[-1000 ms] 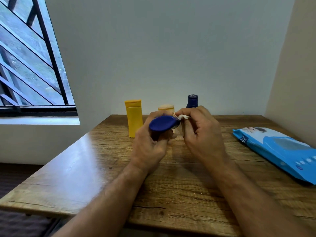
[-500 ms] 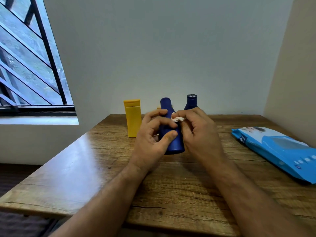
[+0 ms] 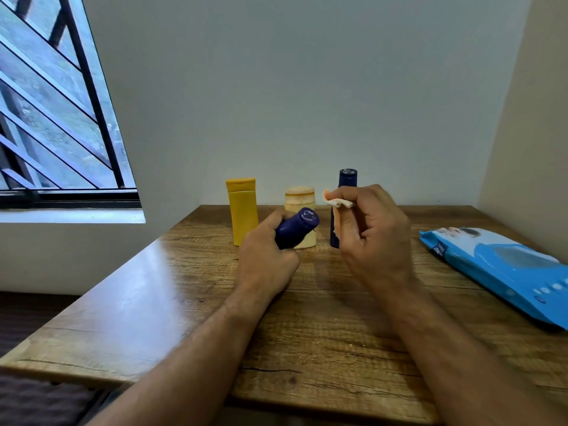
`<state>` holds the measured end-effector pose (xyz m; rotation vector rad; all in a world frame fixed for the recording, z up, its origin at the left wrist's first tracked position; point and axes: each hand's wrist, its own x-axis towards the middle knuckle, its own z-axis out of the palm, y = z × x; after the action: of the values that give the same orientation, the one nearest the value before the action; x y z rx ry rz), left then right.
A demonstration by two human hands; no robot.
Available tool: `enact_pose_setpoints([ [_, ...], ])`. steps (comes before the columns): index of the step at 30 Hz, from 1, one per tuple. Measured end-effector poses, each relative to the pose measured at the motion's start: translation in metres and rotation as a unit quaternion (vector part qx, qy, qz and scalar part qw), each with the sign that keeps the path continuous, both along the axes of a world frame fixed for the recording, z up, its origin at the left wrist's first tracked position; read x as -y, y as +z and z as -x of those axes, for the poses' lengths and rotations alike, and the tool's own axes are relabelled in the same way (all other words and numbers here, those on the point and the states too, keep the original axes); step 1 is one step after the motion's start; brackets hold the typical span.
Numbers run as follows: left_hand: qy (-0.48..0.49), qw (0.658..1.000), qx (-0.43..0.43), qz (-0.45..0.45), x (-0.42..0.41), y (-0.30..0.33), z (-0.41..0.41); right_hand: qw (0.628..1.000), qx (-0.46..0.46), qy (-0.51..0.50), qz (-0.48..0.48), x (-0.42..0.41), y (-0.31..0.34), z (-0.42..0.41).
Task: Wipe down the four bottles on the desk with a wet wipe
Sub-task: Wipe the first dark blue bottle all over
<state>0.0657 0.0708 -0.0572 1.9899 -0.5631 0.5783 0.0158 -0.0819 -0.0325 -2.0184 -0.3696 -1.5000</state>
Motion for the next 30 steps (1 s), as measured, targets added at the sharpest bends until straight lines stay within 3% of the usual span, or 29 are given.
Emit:
enact_pose_setpoints([
  [5, 0.033, 0.999, 0.017, -0.031, -0.0003, -0.0017, -0.0014, 0.993, -0.045, 0.042, 0.102, -0.0001, -0.006, -0.0006],
  [11, 0.047, 0.998, 0.013, -0.03, -0.0008, -0.0004, -0.0018, 0.995, -0.076, 0.003, 0.064, -0.0014, -0.0047, -0.0036],
  [16, 0.054, 0.997, 0.017, -0.055, -0.0012, -0.0001, -0.0016, 0.991, -0.074, 0.061, 0.095, -0.0056, -0.0056, 0.0013],
  [20, 0.072, 0.995, 0.032, -0.062, -0.0019, 0.0005, -0.0001, 0.994, -0.093, 0.0, 0.06, -0.0022, -0.0043, -0.0024],
  [25, 0.079, 0.994, 0.041, -0.062, -0.0015, 0.0004, -0.0001, 0.99, -0.076, 0.034, 0.111, -0.0054, -0.0038, 0.0037],
  [30, 0.092, 0.993, 0.046, -0.062, -0.0023, 0.0003, -0.0015, 0.992, -0.12, 0.013, 0.036, -0.0014, -0.0031, -0.005],
])
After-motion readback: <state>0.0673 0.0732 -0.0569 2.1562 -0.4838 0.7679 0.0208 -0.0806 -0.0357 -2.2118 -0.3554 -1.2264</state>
